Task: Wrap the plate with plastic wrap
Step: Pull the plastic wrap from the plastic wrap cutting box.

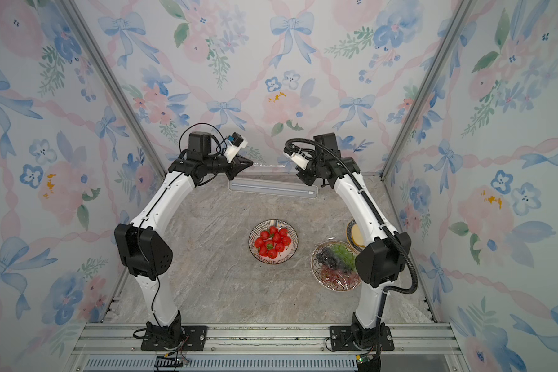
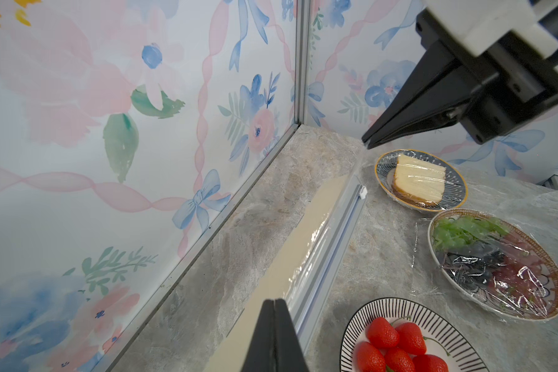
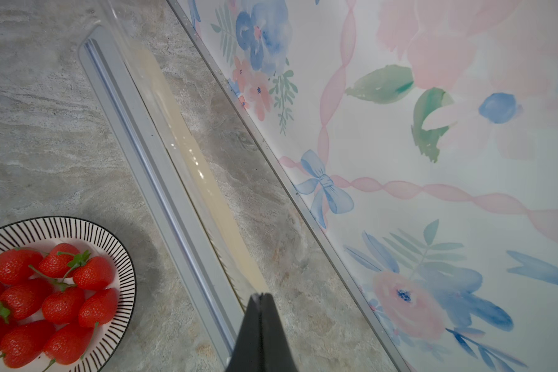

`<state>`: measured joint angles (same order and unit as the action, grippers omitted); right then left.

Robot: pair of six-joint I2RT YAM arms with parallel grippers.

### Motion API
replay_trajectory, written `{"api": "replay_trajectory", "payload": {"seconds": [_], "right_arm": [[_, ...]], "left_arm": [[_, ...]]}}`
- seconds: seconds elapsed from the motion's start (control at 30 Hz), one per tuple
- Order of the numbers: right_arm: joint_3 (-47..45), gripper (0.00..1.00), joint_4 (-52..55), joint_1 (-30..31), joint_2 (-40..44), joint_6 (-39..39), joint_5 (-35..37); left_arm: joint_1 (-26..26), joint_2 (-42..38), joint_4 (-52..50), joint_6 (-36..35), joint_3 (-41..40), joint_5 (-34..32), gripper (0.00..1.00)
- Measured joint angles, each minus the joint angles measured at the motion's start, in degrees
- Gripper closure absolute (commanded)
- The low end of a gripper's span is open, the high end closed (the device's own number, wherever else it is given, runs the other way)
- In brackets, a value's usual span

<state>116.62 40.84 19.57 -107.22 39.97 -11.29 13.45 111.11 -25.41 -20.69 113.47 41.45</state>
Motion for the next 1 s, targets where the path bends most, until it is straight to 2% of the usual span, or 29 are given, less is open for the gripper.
{"api": "replay_trajectory", "payload": {"seconds": [1.0], "right_arm": [[-0.02,1.00,-2.19,0.79,1.99,-1.25,1.33]], "left_arm": [[0.07,-0.72,0.00,0.37,0.48,-1.18,1.00]]}}
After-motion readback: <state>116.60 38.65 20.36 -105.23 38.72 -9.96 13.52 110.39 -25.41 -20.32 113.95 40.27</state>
